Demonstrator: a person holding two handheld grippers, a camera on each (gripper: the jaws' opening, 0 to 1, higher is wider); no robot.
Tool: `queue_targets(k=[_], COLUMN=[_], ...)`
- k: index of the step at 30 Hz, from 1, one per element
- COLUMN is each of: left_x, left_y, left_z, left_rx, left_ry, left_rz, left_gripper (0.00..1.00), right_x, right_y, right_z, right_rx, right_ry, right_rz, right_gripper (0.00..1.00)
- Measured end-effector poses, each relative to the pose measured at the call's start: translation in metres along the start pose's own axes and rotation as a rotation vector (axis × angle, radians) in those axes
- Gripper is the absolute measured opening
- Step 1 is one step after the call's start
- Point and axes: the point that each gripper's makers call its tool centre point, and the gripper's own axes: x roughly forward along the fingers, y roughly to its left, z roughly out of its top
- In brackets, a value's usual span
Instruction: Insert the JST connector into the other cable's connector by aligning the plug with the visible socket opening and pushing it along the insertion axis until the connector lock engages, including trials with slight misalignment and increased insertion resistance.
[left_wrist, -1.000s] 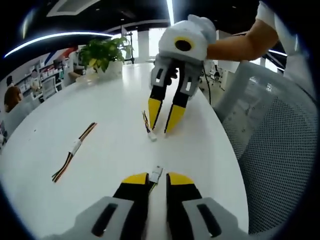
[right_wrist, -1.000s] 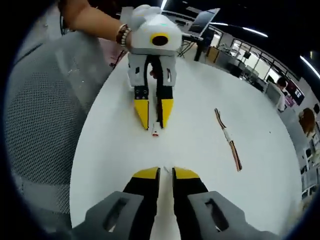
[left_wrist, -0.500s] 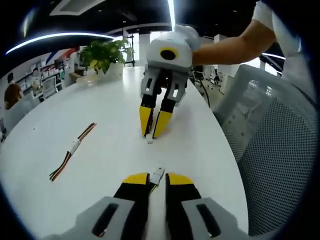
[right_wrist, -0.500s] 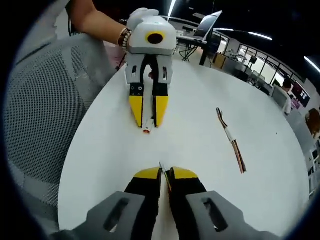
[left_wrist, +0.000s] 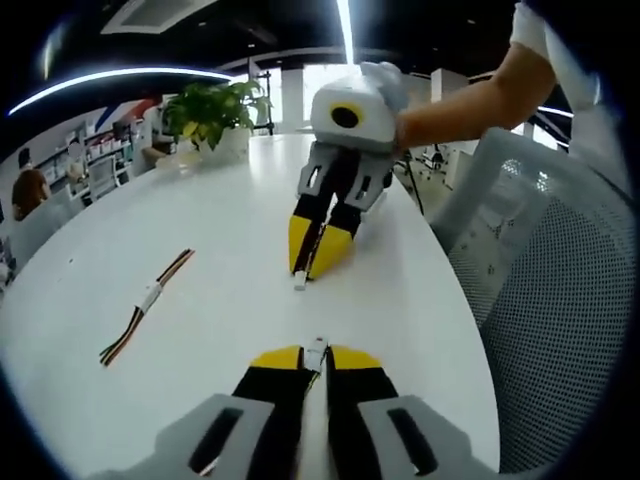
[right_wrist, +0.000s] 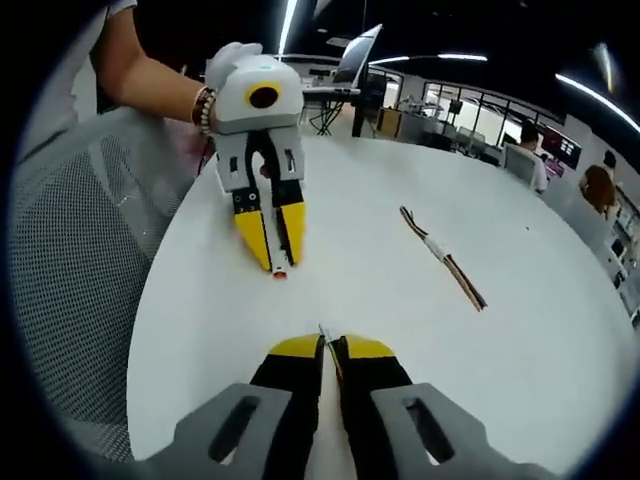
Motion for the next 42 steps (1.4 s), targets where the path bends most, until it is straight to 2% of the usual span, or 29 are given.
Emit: queue_targets(k=[6, 8, 9, 12, 15, 18, 21, 23, 26, 29, 32, 36, 42], left_x=[0.002, 0.001, 0.000, -0.003, -0.008, -0.014, -0.019, -0.022, -0.026, -0.031, -0.033, -0.027, -0.019], left_y=[0.000, -0.001, -0.005, -0.006, -0.001, 0.007, 0.013, 0.012, 0.017, 0.023, 0.022, 0.023, 0.020], left_z=[0.001, 0.002, 0.003, 0.015, 0.018, 0.019, 0.021, 0.024, 0.023, 0.022, 0.016, 0.010, 0.009], left_rx=[0.032, 0.036, 0.062, 0.081, 0.116, 0.133, 0.125, 0.119, 0.101, 0.076, 0.077, 0.069, 0.077], left_ry=[0.014, 0.025, 0.039, 0.015, 0.039, 0.093, 0.127, 0.122, 0.136, 0.124, 0.129, 0.140, 0.148], left_rz=[0.006, 0.000, -0.023, -0.028, -0.009, 0.018, 0.044, 0.035, 0.045, 0.072, 0.076, 0.067, 0.049], left_gripper=[0.00, 0.00, 0.00, 0.00, 0.00, 0.00, 0.00, 0.00, 0.00, 0.00, 0.00, 0.00, 0.00], right_x=[0.000, 0.000, -0.002, -0.007, -0.012, -0.017, -0.017, -0.015, -0.008, 0.001, 0.009, 0.019, 0.023], right_y=[0.001, 0.004, 0.005, 0.005, -0.002, -0.011, -0.020, -0.024, -0.018, -0.002, 0.008, 0.013, 0.017], right_z=[0.001, 0.003, 0.005, 0.014, 0.027, 0.048, 0.068, 0.083, 0.098, 0.096, 0.081, 0.060, 0.055], right_rx=[0.041, 0.020, 0.006, 0.003, -0.017, -0.061, -0.051, -0.025, 0.000, -0.045, -0.072, -0.055, -0.054], right_ry=[0.006, 0.014, 0.018, 0.009, 0.019, 0.012, 0.007, -0.014, -0.033, -0.015, 0.021, 0.072, 0.082], right_rz=[-0.024, -0.016, -0.010, 0.001, -0.022, -0.046, -0.072, -0.087, -0.077, -0.044, -0.018, 0.008, 0.027], right_gripper=[0.04, 0.04, 0.04, 0.03, 0.03, 0.03, 0.03, 0.03, 0.03, 0.03, 0.03, 0.03, 0.03])
